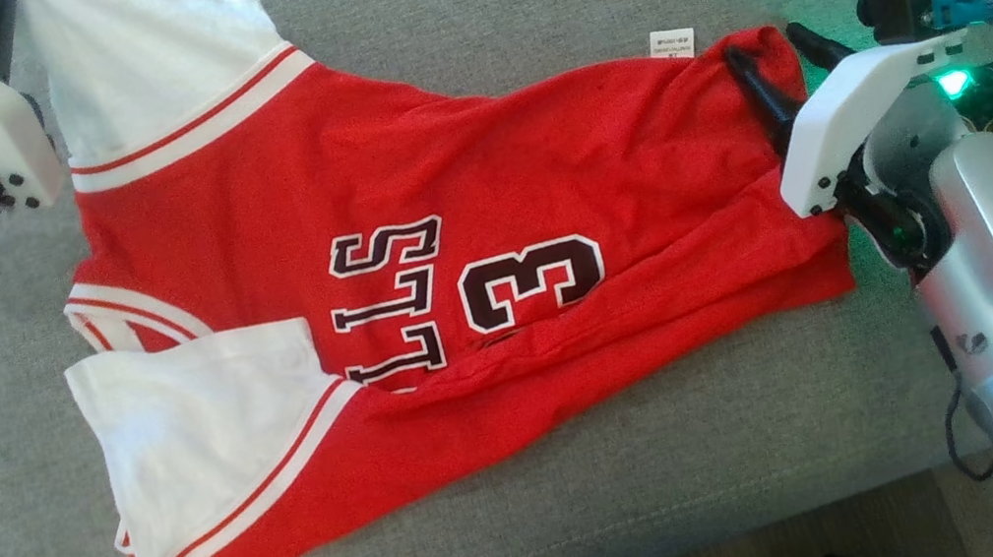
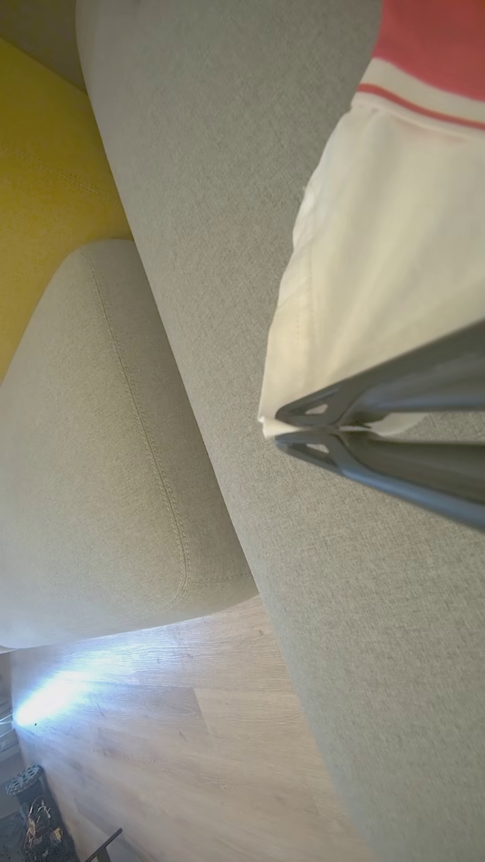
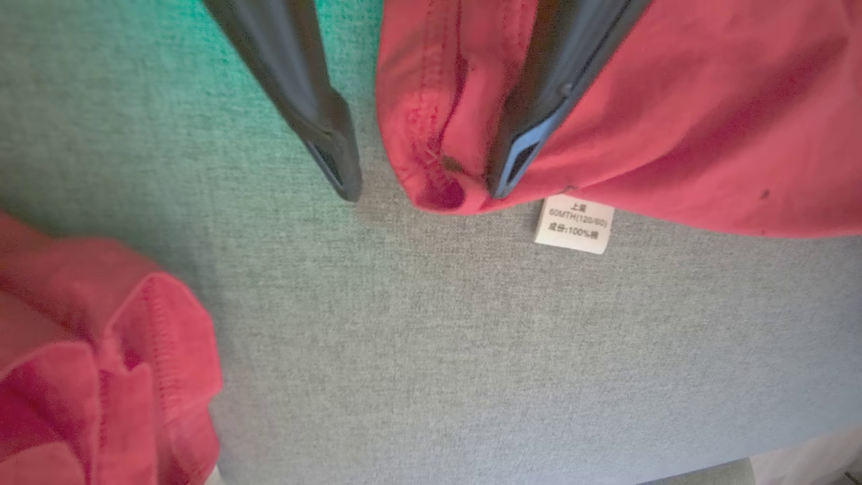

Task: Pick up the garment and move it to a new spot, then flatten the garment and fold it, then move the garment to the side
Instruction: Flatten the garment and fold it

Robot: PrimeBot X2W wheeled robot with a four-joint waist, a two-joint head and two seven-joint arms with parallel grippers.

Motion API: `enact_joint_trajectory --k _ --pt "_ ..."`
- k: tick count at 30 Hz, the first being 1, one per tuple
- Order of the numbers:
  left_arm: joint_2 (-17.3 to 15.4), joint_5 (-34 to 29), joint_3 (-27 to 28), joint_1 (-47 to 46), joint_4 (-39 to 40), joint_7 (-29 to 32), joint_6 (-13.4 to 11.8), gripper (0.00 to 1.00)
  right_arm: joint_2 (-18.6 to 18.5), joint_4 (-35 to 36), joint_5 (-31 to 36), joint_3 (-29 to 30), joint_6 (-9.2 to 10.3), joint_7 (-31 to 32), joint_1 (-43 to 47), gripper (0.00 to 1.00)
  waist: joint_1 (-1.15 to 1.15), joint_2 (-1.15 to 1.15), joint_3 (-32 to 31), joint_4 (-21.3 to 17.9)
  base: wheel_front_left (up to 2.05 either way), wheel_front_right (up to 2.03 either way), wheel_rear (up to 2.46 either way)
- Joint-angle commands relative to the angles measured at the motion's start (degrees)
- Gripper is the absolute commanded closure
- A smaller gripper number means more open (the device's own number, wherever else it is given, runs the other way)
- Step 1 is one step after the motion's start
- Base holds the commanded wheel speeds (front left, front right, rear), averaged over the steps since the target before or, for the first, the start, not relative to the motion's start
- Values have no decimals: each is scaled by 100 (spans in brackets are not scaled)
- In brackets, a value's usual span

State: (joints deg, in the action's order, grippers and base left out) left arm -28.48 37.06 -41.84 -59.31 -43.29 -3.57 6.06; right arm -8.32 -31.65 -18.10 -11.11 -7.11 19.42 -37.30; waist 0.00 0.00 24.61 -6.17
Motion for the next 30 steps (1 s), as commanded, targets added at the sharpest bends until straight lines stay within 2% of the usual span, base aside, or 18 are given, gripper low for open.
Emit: enact_joint_trajectory --k 1,12,18,30 --pt "-285 52 209 -157 125 -12 -35 100 -43 84 -42 -139 -37 19 -57 100 0 0 -1 8 0 0 0" --pt "-304 113 200 -109 105 -68 -73 100 -299 -248 -65 22 -37 -300 -260 100 0 0 0 109 0 0 0" --pt "-272 158 214 -128 108 -140 -107 100 -267 -484 167 243 -37 -772 -517 100 0 0 79 189 0 0 0" --pt "-204 229 380 -280 -141 -535 -337 100 -287 -1045 499 244 -37 -1518 -1171 100 0 0 202 367 0 0 0"
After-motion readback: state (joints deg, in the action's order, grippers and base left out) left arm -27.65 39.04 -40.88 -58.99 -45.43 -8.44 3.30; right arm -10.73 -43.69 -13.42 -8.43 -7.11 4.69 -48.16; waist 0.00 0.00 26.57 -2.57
